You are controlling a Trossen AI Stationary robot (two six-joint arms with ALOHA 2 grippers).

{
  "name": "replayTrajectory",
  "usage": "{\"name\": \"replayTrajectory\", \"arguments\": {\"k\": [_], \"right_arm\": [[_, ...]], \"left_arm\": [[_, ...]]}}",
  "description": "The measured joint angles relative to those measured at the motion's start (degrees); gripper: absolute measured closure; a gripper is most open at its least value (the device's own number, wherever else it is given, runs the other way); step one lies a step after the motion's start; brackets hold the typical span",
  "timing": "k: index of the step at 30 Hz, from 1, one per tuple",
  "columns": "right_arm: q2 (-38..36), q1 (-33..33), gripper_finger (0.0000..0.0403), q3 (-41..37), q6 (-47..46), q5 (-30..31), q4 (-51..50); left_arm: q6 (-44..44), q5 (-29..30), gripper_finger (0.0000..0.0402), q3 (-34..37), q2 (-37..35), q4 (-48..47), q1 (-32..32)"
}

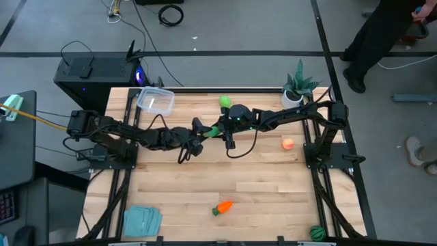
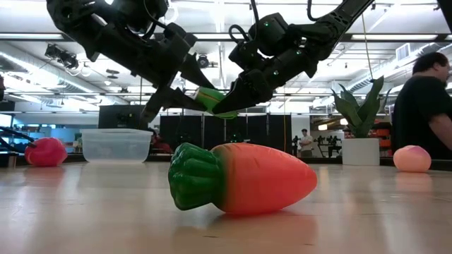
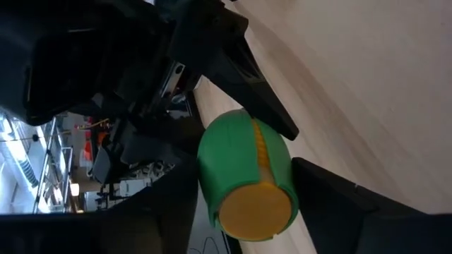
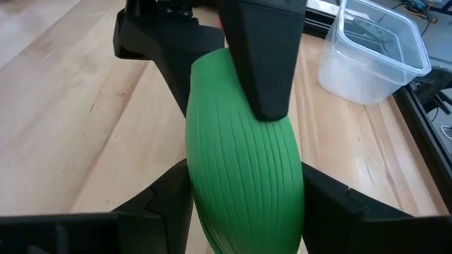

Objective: Pick and placing Produce into tupperware
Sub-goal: Put the green corn into the transparent bin

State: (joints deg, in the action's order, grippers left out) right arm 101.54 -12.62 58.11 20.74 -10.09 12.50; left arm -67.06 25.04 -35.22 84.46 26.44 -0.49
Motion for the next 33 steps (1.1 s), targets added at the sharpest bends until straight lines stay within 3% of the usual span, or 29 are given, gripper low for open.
{"name": "replayTrajectory", "arguments": {"k": [4, 11, 17, 33], "right_arm": [[0.0, 0.0, 0.02, 0.0, -0.1, -0.1, -0.1], [0.0, 0.0, 0.0199, 0.0, 0.0, -0.2, 0.0], [0.0, 0.0, 0.0198, 0.0, 0.0, -0.2, -0.1], [0.0, 0.3, 0.0146, 0.0, 0.4, 2.1, 0.3]], "left_arm": [[1.3, 0.1, 0.0211, 0.0, 0.0, -0.1, 0.0], [1.6, 0.2, 0.0199, 0.0, 0.0, -0.1, 0.0], [1.8, 0.2, 0.0214, 0.0, 0.0, -0.1, 0.0], [2.2, 0.5, 0.0214, 0.0, 0.0, -0.2, -0.1]]}}
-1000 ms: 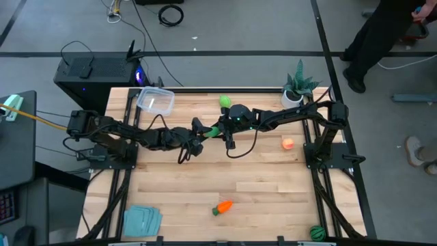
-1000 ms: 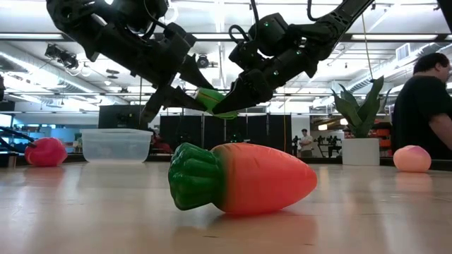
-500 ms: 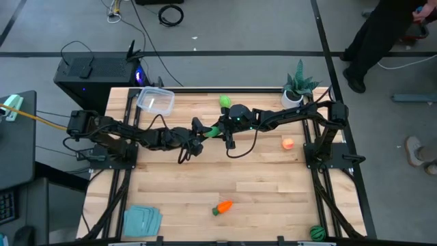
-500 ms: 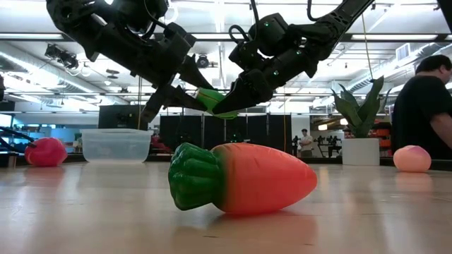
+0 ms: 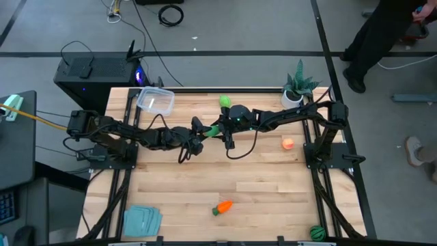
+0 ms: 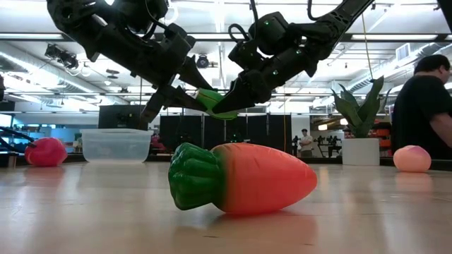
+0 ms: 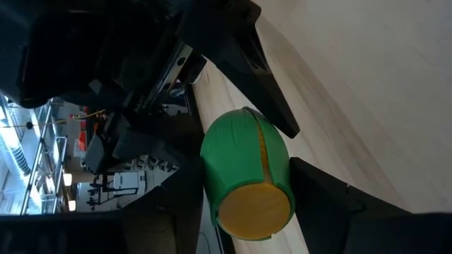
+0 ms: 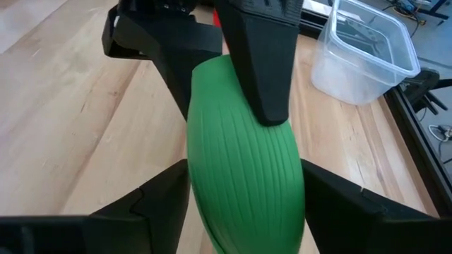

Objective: Pick and placing Produce into tupperware
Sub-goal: Put the green corn into the transparent bin

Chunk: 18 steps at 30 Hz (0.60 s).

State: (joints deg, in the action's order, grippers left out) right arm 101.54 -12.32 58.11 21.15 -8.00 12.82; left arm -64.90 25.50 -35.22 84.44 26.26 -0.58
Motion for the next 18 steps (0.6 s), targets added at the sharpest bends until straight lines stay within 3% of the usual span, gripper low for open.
{"name": "replayTrajectory", "arguments": {"k": [12, 18], "right_arm": [[-1.1, 0.1, 0.0142, 0.1, -0.3, 0.7, -2.5], [-8.7, -0.2, 0.0142, 0.0, -0.2, 2.0, -12.3]], "left_arm": [[1.3, 3.6, 0.0215, 0.0, 0.0, 0.2, 0.1], [1.7, 5.7, 0.0214, 0.0, 0.0, 0.2, 0.0]]}}
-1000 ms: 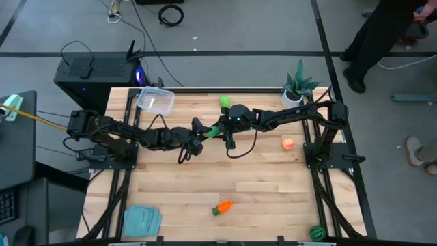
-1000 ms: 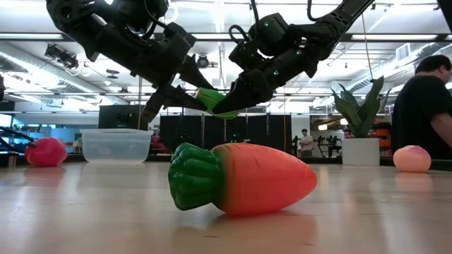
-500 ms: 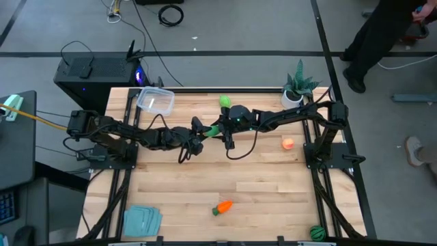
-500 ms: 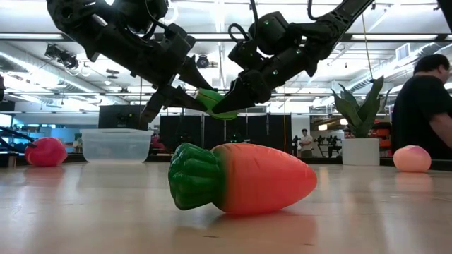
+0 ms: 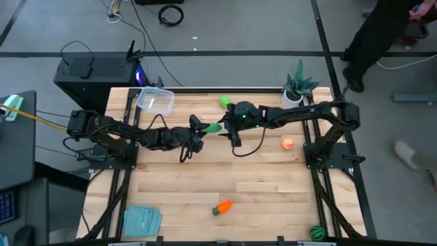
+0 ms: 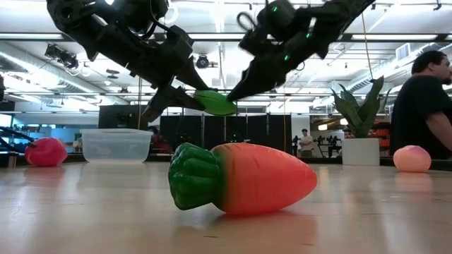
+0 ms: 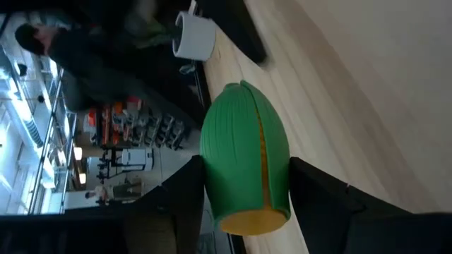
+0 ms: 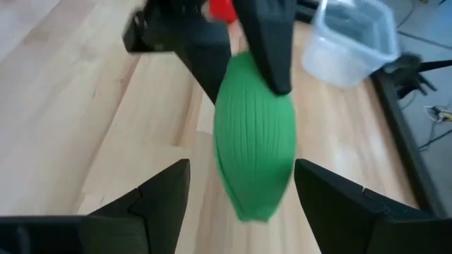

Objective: Pick and placing Produce into tupperware
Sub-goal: Put the green corn into the transparent bin

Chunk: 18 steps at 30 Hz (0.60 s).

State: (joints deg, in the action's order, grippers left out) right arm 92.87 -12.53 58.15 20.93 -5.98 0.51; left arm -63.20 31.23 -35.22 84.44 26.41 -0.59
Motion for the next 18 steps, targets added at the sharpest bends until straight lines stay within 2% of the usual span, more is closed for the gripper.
{"name": "replayTrajectory", "arguments": {"k": [4, 7, 18], "right_arm": [[-5.4, -0.1, 0.0142, 0.0, -0.2, 0.2, -4.3], [-9.4, 0.0, 0.0142, 0.0, -0.2, 0.2, -6.5], [-20.1, 0.0, 0.0142, 0.0, -1.5, 0.4, -13.0]], "left_arm": [[1.2, 0.7, 0.022, 0.0, 0.0, 0.2, 0.0], [2.6, 3.5, 0.022, 0.0, 0.0, 0.3, 0.1], [2.6, 22.4, 0.022, 0.0, -0.2, 2.3, -0.5]]}}
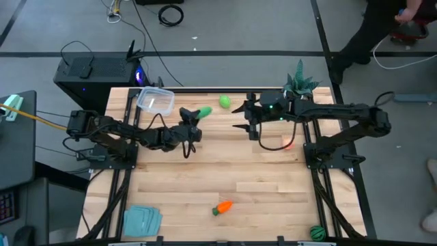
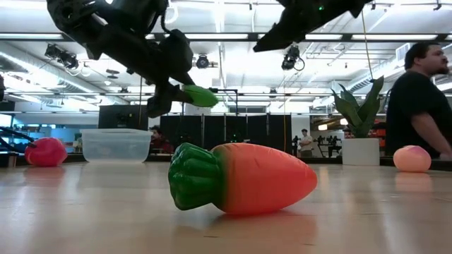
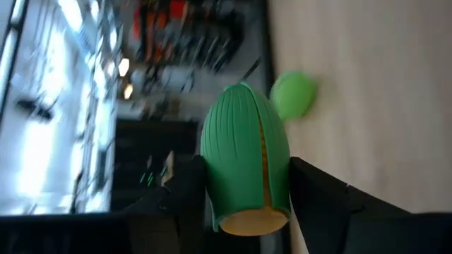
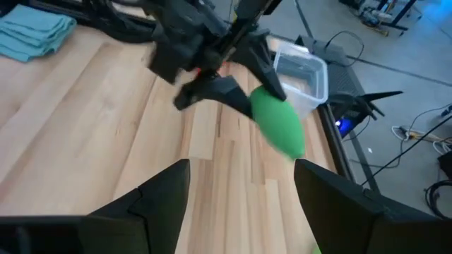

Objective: Pick and placing Produce into tupperware
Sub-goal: Put the green corn into the transparent bin

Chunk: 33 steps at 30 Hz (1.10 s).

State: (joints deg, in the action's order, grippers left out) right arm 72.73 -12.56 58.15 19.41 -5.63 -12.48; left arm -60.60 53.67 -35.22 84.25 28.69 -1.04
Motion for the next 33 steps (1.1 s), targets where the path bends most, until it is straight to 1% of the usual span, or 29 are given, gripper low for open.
{"name": "replayTrajectory", "arguments": {"k": [4, 11, 14, 17, 20, 21, 22, 26, 33], "right_arm": [[-1.5, 0.0, 0.0142, 0.0, -0.8, 0.0, -2.2], [-1.9, 0.0, 0.0142, 0.0, -1.9, 0.0, -4.2], [-1.9, 0.0, 0.0142, 0.0, -1.9, 0.0, -4.9], [-1.9, 0.0, 0.0142, 0.0, -1.9, 0.0, -4.9], [-1.9, 0.0, 0.0142, 0.0, -1.9, 0.0, -4.8], [-1.9, 0.0, 0.0142, 0.0, -1.9, 0.0, -4.8], [-1.9, 0.0, 0.0142, 0.0, -1.9, 0.0, -4.8], [-1.9, 0.0, 0.0142, 0.0, -1.9, 0.0, -4.8], [-1.9, 0.0, 0.0142, 0.0, -1.9, 0.0, -4.8]], "left_arm": [[0.4, 7.6, 0.022, 0.0, -0.5, 1.6, -1.7], [5.9, 15.8, 0.022, 0.0, -3.6, 1.4, -6.7], [7.9, 20.6, 0.022, 0.0, -6.1, 1.6, -8.6], [9.4, 26.4, 0.022, 0.0, -8.7, 1.8, -9.7], [10.5, 34.6, 0.0218, 0.0, -11.1, 1.7, -10.4], [10.8, 36.3, 0.0218, 0.0, -11.7, 1.8, -10.5], [11.3, 36.4, 0.0218, 0.0, -12.3, 1.6, -10.5], [18.2, 36.4, 0.022, -0.3, -13.6, 1.9, -10.4], [32.6, 36.3, 0.022, -0.2, -13.4, 0.8, -10.3]]}}
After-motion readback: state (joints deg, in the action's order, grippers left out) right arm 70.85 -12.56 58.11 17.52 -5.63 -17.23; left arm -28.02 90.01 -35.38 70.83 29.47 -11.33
